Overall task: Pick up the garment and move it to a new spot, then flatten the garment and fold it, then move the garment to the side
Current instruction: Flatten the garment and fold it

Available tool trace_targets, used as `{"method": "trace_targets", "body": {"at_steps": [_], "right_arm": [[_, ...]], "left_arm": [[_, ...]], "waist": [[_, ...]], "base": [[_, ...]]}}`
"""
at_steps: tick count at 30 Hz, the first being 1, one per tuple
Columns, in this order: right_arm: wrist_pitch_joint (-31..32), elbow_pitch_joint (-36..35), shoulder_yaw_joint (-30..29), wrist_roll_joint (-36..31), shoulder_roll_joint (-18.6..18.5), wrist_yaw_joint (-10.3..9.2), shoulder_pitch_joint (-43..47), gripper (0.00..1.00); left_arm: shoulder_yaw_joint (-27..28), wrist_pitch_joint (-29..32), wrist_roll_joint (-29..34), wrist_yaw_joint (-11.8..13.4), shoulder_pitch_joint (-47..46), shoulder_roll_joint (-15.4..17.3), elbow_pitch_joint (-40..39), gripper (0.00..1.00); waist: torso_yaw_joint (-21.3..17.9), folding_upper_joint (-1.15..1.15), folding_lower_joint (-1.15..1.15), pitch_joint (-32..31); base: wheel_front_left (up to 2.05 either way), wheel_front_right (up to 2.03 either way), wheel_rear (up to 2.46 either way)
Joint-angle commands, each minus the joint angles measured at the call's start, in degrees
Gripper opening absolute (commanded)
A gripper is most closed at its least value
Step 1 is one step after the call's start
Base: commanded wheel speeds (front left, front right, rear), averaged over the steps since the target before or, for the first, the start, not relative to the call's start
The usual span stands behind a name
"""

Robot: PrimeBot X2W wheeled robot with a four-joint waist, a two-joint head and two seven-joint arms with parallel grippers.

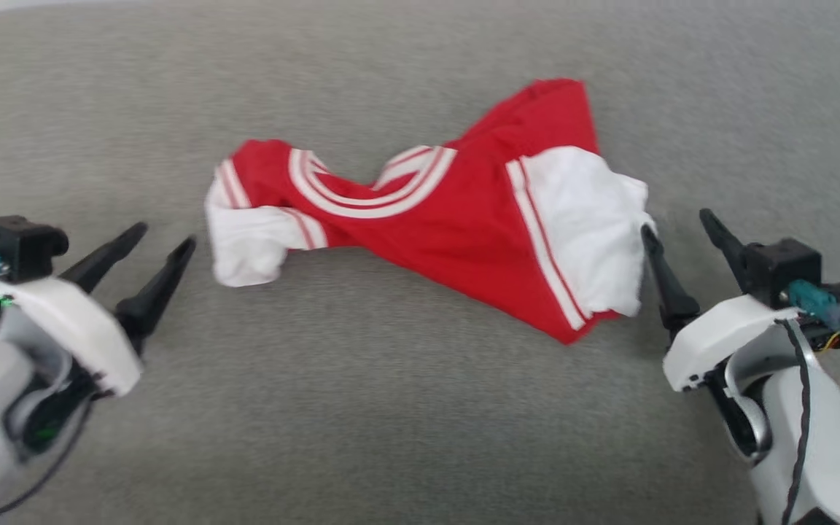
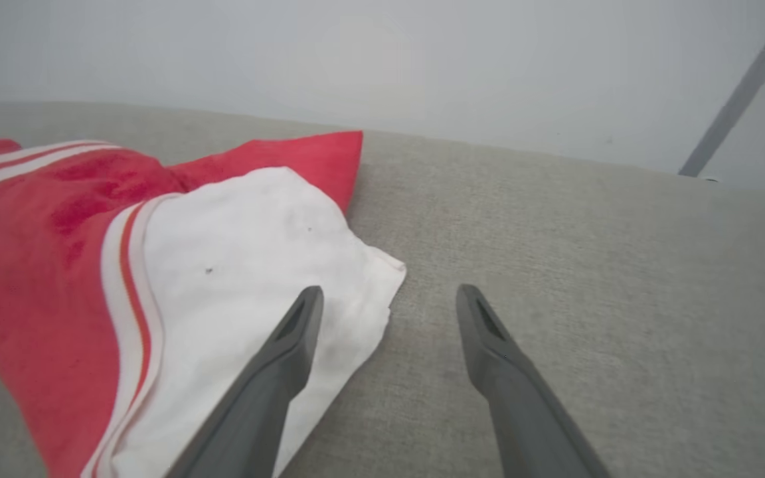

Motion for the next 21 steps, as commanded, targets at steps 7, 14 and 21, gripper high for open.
{"method": "trace_targets", "body": {"at_steps": [7,14,21], "right_arm": [[17.0,-2.2,3.5,5.4,-7.8,-0.01,-0.7,1.0],[36.7,-6.9,1.3,11.5,-13.3,-0.01,-0.6,1.0],[50.8,-7.7,-2.7,15.8,-13.9,-0.01,-0.1,1.0]], "left_arm": [[24.3,-0.3,12.7,1.9,14.8,-13.9,1.8,1.0],[46.1,-0.3,33.0,1.0,29.5,-27.4,-4.3,1.0],[58.5,-0.3,44.5,0.0,36.5,-38.5,-10.2,1.0]], "waist": [[6.8,0.0,0.0,-3.7],[10.6,0.0,0.0,-4.5],[13.1,0.0,0.0,-3.6]], "base": [[0.0,0.0,0.0],[0.0,0.0,0.0],[0.0,0.0,0.0]]}}
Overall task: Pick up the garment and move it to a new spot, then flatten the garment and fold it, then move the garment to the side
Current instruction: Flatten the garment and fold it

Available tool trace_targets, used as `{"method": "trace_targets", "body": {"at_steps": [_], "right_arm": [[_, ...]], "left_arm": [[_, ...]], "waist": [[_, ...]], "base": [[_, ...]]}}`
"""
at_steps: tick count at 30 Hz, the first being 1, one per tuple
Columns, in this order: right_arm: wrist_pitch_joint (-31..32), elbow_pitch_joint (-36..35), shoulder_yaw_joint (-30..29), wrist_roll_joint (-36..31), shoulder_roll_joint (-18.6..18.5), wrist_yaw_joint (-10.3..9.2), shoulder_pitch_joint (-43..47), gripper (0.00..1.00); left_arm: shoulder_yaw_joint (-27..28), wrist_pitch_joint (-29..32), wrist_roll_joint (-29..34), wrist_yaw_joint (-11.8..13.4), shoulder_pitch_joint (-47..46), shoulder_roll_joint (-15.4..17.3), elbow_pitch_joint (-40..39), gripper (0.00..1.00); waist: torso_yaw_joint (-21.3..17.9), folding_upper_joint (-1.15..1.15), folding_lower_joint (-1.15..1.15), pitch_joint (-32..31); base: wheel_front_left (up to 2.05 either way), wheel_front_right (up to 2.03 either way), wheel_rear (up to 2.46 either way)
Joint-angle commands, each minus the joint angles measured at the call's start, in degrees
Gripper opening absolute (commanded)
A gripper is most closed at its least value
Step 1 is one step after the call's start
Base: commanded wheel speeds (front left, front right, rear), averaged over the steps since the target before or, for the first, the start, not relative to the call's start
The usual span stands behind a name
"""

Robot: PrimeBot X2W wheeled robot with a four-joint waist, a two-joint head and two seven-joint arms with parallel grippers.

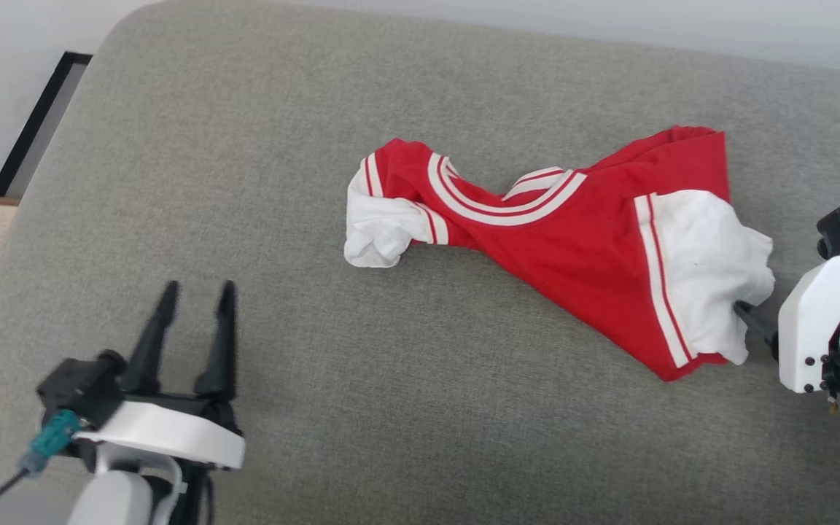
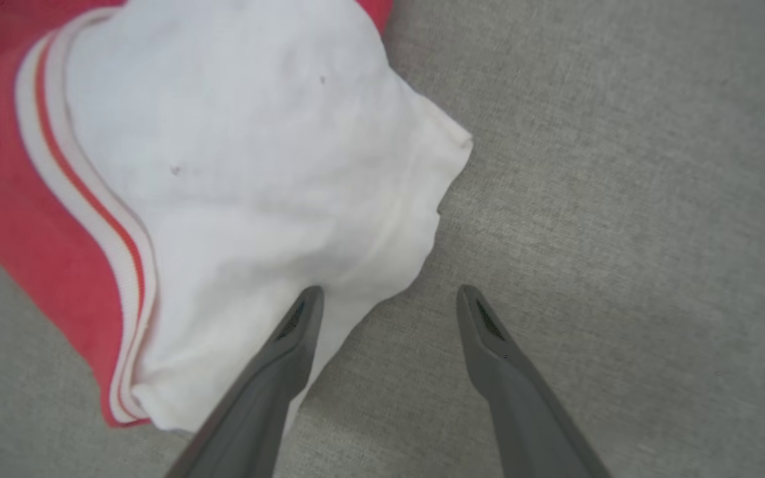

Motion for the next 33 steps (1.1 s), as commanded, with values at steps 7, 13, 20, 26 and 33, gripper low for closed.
{"method": "trace_targets", "body": {"at_steps": [7,13,20,26,33], "right_arm": [[6.0,1.1,-1.5,0.9,1.2,-0.01,0.1,1.0],[7.1,3.0,-2.0,-0.2,2.9,-0.01,-0.5,0.42],[7.1,4.2,-2.4,-0.6,3.6,-0.03,-1.1,0.0],[5.5,3.8,-4.5,-1.0,2.9,-0.16,-1.9,0.0],[3.0,1.6,-12.3,-2.3,0.8,-0.14,-0.8,0.0]], "left_arm": [[-0.3,-0.1,1.1,-0.2,1.6,-2.8,-2.9,1.0],[-0.6,-0.1,-0.2,-0.2,0.2,-3.2,-3.4,1.0],[-0.8,-0.1,-0.8,-0.2,-0.3,-2.9,-3.7,1.0],[-0.4,-0.1,-0.8,-0.2,-0.1,-2.7,-3.8,1.0],[0.5,-0.1,-0.6,-0.2,-0.4,-1.9,-4.0,1.0]], "waist": [[1.8,0.0,0.0,2.2],[2.1,0.0,0.0,3.6],[1.3,0.0,0.0,3.9],[0.2,0.0,0.0,3.8],[-1.1,0.0,0.0,3.6]], "base": [[0.0,0.0,0.0],[0.0,0.0,0.0],[0.0,0.0,0.0],[0.0,0.0,0.0],[0.0,0.0,0.0]]}}
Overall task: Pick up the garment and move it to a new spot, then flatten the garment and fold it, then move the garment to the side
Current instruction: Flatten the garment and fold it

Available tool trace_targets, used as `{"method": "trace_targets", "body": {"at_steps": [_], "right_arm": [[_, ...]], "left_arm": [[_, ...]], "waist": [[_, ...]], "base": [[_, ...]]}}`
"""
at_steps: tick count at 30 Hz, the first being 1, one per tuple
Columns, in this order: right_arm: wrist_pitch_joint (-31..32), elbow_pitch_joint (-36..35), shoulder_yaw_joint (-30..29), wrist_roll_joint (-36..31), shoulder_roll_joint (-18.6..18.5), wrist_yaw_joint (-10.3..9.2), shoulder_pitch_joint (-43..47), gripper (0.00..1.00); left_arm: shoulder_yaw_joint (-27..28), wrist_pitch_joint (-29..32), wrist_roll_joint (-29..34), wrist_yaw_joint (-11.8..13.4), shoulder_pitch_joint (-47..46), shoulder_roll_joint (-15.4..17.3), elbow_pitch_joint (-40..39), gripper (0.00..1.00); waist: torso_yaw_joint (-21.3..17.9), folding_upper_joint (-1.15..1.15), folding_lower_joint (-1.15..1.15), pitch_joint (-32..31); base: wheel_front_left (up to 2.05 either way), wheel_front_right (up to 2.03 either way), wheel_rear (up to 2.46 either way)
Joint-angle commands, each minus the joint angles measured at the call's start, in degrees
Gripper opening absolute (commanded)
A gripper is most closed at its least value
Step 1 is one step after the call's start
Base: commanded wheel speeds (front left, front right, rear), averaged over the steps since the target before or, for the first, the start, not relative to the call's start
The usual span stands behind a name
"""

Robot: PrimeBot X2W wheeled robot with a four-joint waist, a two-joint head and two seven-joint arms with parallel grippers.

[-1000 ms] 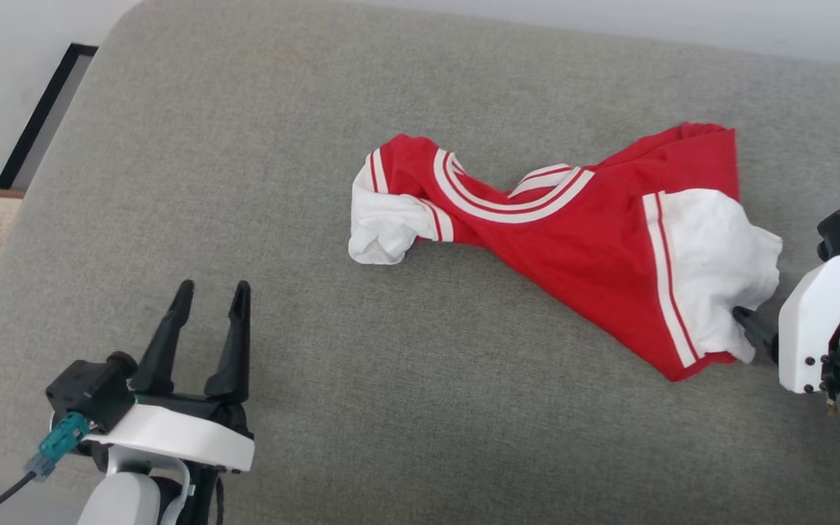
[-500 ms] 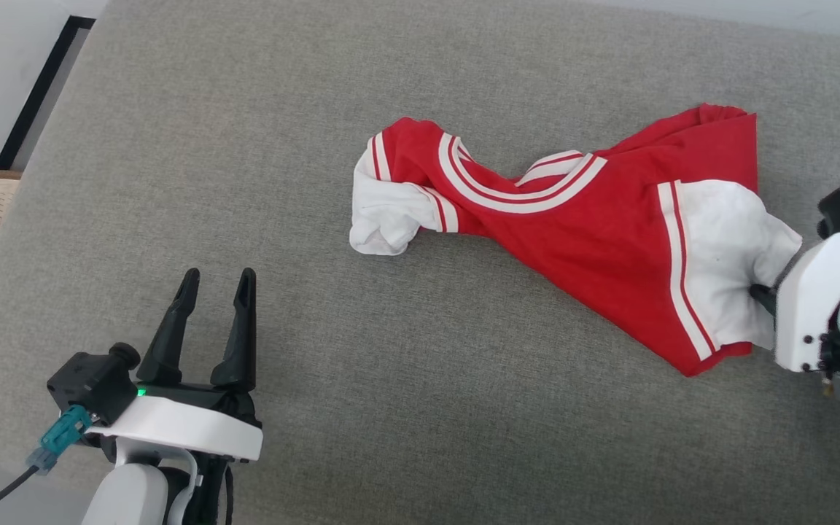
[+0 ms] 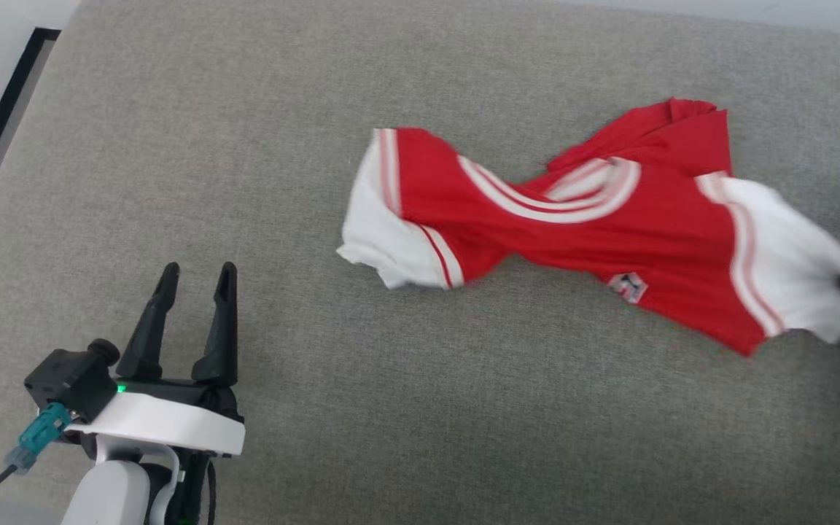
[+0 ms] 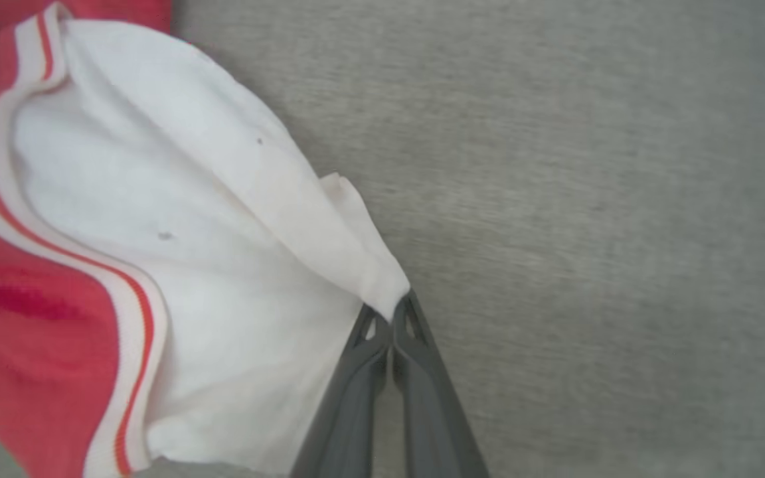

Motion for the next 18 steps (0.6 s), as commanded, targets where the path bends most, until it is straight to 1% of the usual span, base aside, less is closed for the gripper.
{"method": "trace_targets", "body": {"at_steps": [1,5,9,14,16,17,18], "right_arm": [[-0.5,-0.4,-1.5,-0.7,-0.5,-0.27,1.0,0.0],[-1.2,-2.0,-6.9,-2.3,-0.1,-0.17,2.6,0.0],[-1.6,-3.8,-10.1,-4.0,0.6,-0.17,3.8,0.0],[-2.7,-5.2,-12.1,-6.8,2.4,-0.17,4.5,0.0],[-3.9,-5.8,-11.8,-7.5,2.9,-0.17,4.4,0.0],[-4.7,-5.9,-11.8,-7.5,3.7,-0.17,4.2,0.27],[-5.5,-5.9,-11.7,-7.7,4.1,-0.17,4.2,1.0]], "left_arm": [[0.3,-0.1,-0.1,-0.1,-0.7,0.1,-0.3,1.0],[0.7,-0.1,-0.1,-0.1,-0.4,0.5,-0.4,1.0],[0.5,-0.1,-0.1,-0.1,-0.3,0.9,-0.3,1.0],[0.2,-0.1,-0.2,-0.1,-0.5,1.6,0.0,1.0],[0.0,-0.1,-0.3,-0.1,-0.7,1.9,0.1,1.0],[-0.1,-0.1,-0.3,-0.1,-0.8,2.2,0.2,1.0],[-0.4,-0.1,-0.3,-0.1,-0.9,2.6,0.3,1.0]], "waist": [[-0.2,0.0,0.0,-0.1],[-0.9,0.0,0.0,0.0],[-1.4,0.0,0.0,0.0],[-2.1,0.0,0.0,0.1],[-2.5,0.0,0.0,0.0],[-2.7,0.0,0.0,0.0],[-3.0,0.0,0.0,-0.1]], "base": [[0.0,0.0,0.0],[0.0,0.0,0.0],[0.0,0.0,0.0],[0.0,0.0,0.0],[0.0,0.0,0.0],[0.0,0.0,0.0],[0.0,0.0,0.0]]}}
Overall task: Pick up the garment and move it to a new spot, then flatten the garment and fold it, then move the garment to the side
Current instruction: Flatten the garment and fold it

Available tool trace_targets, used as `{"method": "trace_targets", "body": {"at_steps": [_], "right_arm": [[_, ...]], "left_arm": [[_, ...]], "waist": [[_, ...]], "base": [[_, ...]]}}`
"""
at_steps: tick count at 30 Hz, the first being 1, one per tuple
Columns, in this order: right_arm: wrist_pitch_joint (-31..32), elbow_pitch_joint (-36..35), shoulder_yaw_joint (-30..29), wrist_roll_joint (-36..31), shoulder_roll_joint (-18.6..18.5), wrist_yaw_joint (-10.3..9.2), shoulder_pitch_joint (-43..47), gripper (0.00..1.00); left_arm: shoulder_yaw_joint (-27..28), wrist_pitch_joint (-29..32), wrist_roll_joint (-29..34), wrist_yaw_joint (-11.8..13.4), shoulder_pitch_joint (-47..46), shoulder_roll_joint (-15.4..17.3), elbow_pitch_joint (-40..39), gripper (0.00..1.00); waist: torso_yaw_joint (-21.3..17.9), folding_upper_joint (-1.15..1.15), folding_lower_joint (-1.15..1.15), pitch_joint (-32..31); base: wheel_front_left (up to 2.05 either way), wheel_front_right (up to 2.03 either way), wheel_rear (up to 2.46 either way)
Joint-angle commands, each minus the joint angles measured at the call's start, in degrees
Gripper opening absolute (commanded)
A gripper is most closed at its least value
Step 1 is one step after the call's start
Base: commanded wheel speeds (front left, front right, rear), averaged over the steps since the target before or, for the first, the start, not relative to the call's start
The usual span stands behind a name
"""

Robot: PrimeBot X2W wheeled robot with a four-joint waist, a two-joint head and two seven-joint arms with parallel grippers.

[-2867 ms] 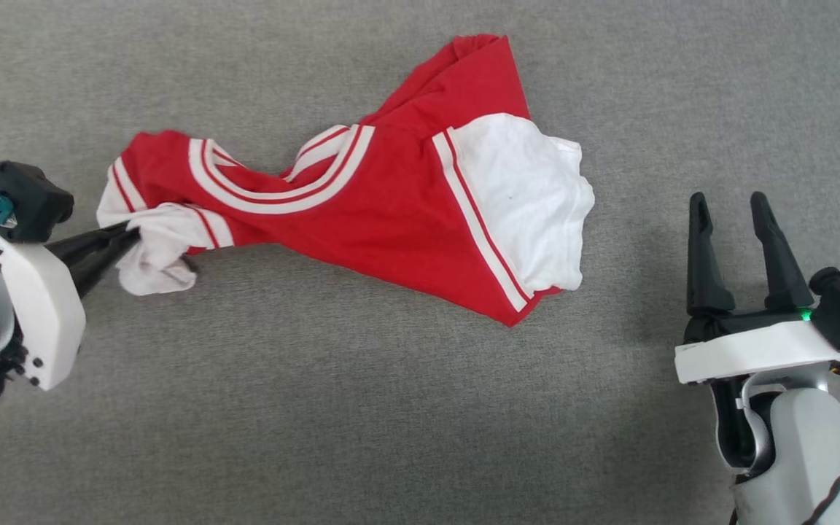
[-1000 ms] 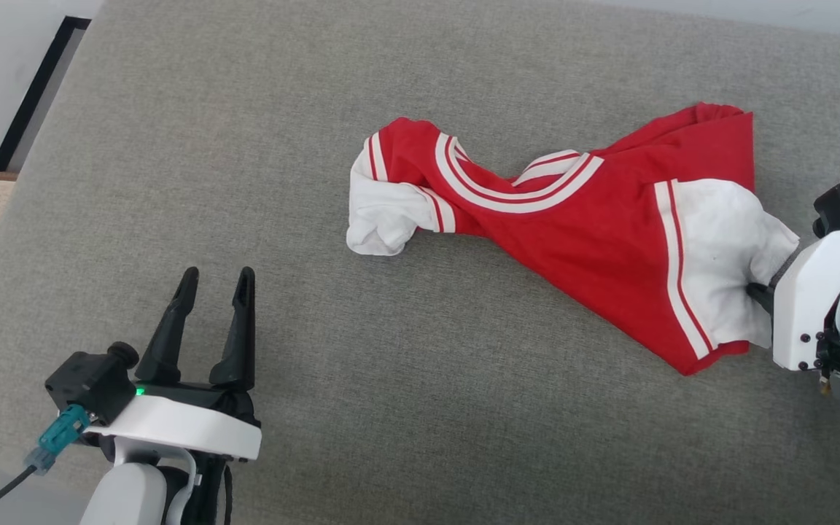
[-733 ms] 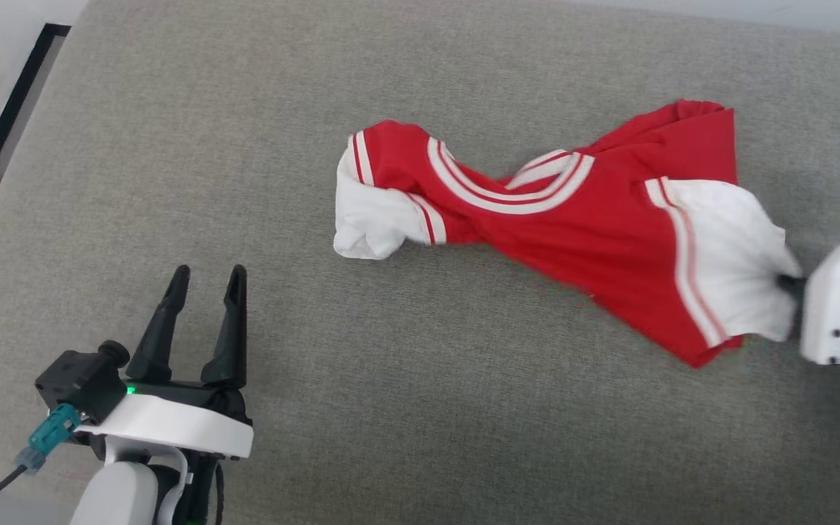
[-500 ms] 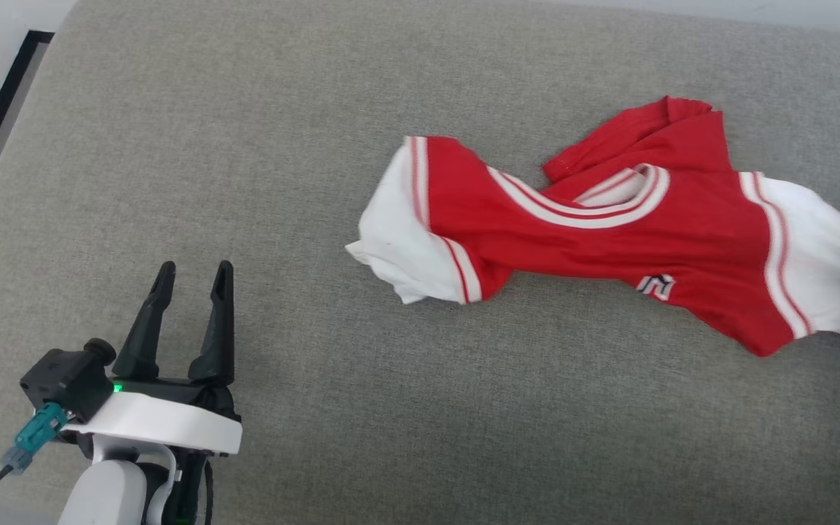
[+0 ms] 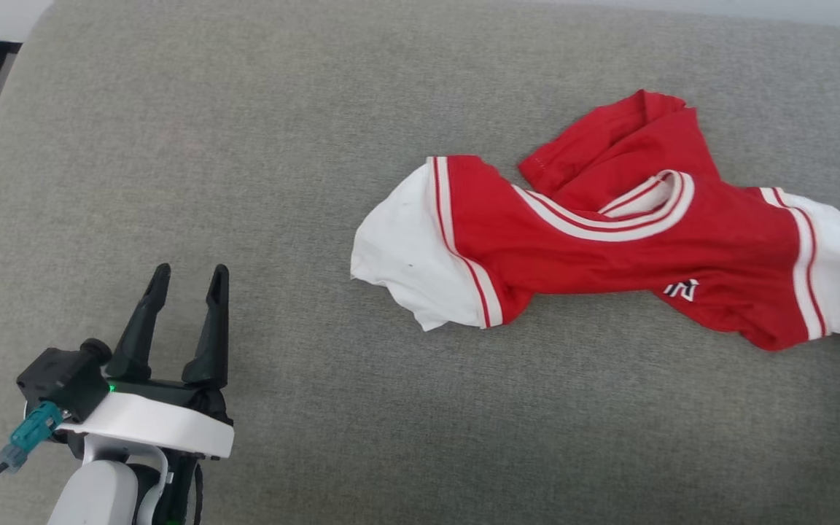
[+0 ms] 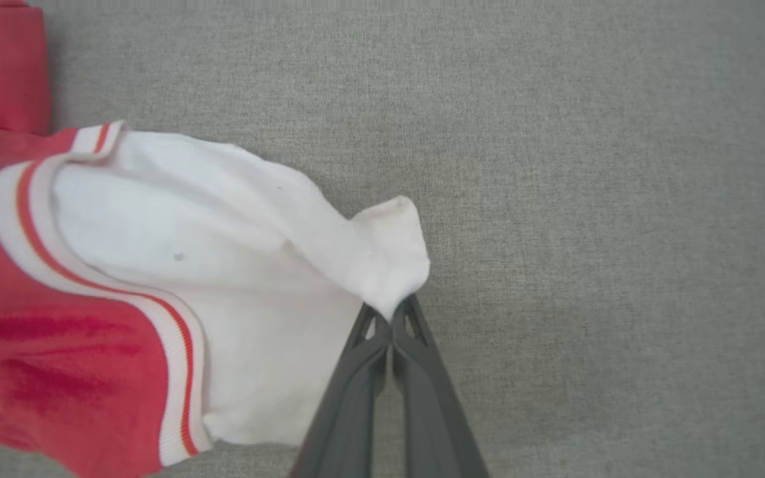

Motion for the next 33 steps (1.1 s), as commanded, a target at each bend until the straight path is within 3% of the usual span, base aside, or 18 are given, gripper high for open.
{"method": "trace_targets", "body": {"at_steps": [1,5,8,11,15,16,17,22,24,30,33], "right_arm": [[-1.5,-0.5,0.5,-0.3,0.4,-0.04,0.1,1.0],[-7.9,-2.0,1.1,-0.8,1.7,-0.04,0.9,1.0],[-13.4,-3.8,1.9,-0.9,2.8,-0.03,1.7,1.0],[-19.0,-5.9,2.9,-1.1,4.6,-0.03,2.9,1.0],[-26.0,-8.6,4.6,-1.2,8.3,-0.03,4.0,1.0],[-26.0,-8.6,4.6,-1.2,8.3,-0.03,4.0,1.0],[-27.5,-9.1,4.9,-1.6,9.2,-0.03,4.4,1.0],[-32.0,-9.4,7.7,-1.9,12.9,-0.03,4.6,1.0],[-32.9,-9.3,8.9,-2.0,13.9,-0.03,4.2,1.0],[-35.3,-8.6,11.3,-1.6,15.3,-0.03,3.5,1.0],[-36.2,-8.0,12.0,-1.2,15.6,-0.03,3.2,1.0]], "left_arm": [[-0.5,-0.1,-0.2,-0.1,-1.1,0.8,0.2,1.0],[-2.6,-0.1,-0.7,-0.1,-2.3,3.7,0.0,1.0],[-4.8,-0.1,-1.6,-0.1,-4.5,8.1,-0.7,1.0],[-8.8,-0.1,-3.3,-0.1,-7.9,13.9,-1.2,1.0],[-19.2,0.2,-10.0,-0.1,-15.0,24.3,-1.5,1.0],[-19.2,0.2,-10.0,-0.1,-15.0,24.3,-1.5,1.0],[-22.5,1.3,-12.7,0.0,-17.5,26.9,-1.9,1.0],[-39.6,15.3,-29.8,0.0,-29.1,38.0,-5.9,1.0],[-43.5,21.0,-36.7,0.0,-34.2,41.0,-7.0,1.0],[-51.0,33.0,-48.8,0.0,-44.8,45.0,-6.2,1.0],[-53.7,37.1,-50.5,0.0,-48.1,46.4,-4.3,1.0]], "waist": [[-0.4,0.0,0.0,-0.2],[-1.7,0.0,0.0,-0.9],[-3.2,0.0,0.0,-1.2],[-4.8,0.0,0.0,-1.1],[-7.6,0.0,0.0,0.2],[-7.6,0.0,0.0,0.2],[-8.3,0.0,0.0,0.7],[-12.4,0.0,0.0,4.1],[-14.0,0.0,0.0,5.7],[-18.2,0.0,0.0,9.8],[-19.6,0.0,0.0,11.0]], "base": [[0.0,0.0,0.0],[0.0,0.0,0.0],[0.0,0.0,0.0],[0.0,0.0,0.0],[0.0,0.0,0.0],[0.0,0.0,0.0],[0.0,0.0,0.0],[0.0,0.0,0.0],[0.0,0.0,0.0],[0.0,0.0,0.0],[0.0,0.0,0.0]]}}
